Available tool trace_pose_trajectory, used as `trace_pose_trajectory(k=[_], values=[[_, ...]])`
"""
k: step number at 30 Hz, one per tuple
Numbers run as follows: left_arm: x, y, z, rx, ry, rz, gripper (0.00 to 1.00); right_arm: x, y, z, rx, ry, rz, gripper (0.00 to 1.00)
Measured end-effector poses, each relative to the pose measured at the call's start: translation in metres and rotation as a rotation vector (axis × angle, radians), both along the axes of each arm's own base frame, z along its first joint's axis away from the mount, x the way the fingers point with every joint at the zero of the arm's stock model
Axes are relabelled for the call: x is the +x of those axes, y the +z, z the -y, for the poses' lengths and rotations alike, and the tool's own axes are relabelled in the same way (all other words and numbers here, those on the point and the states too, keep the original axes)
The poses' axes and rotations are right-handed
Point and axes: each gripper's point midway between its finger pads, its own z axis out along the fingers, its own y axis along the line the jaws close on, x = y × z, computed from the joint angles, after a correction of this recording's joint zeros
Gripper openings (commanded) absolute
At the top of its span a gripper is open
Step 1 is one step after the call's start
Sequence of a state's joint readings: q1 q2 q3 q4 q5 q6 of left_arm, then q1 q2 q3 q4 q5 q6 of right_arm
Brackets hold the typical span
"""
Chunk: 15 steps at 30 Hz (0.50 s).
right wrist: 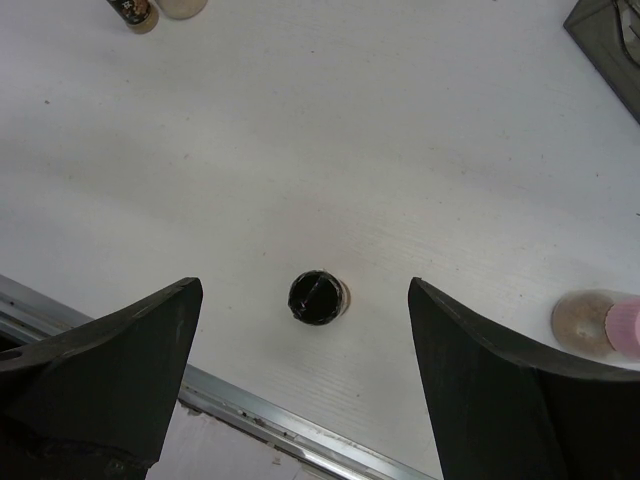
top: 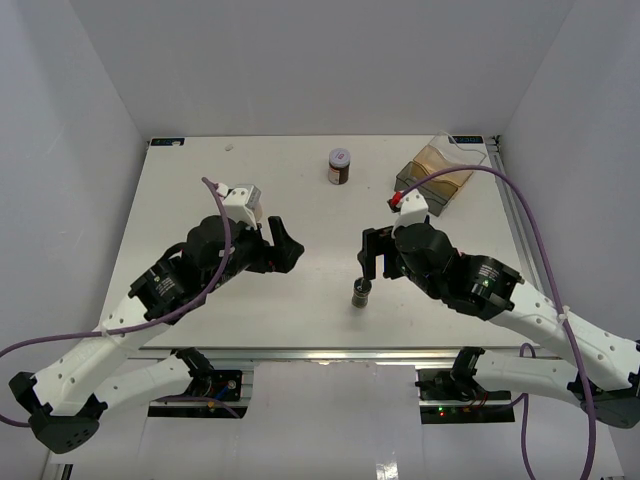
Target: Organize the condiment bottles
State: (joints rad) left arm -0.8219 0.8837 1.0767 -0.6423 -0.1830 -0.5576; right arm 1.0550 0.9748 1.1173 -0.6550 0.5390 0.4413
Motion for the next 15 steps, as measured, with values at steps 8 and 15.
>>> trace_pose_trajectory(k=[8, 15], values=[[-0.004, 0.001, -0.005, -0.016, 0.006, 0.008, 0.98, -0.005, -0.004, 0.006, 0.023, 0.006, 0.012, 0.9], [-0.001, -0.034, -0.004, 0.039, -0.008, 0.0, 0.98, 0.008, -0.017, 0.031, -0.052, -0.151, 0.014, 0.9]])
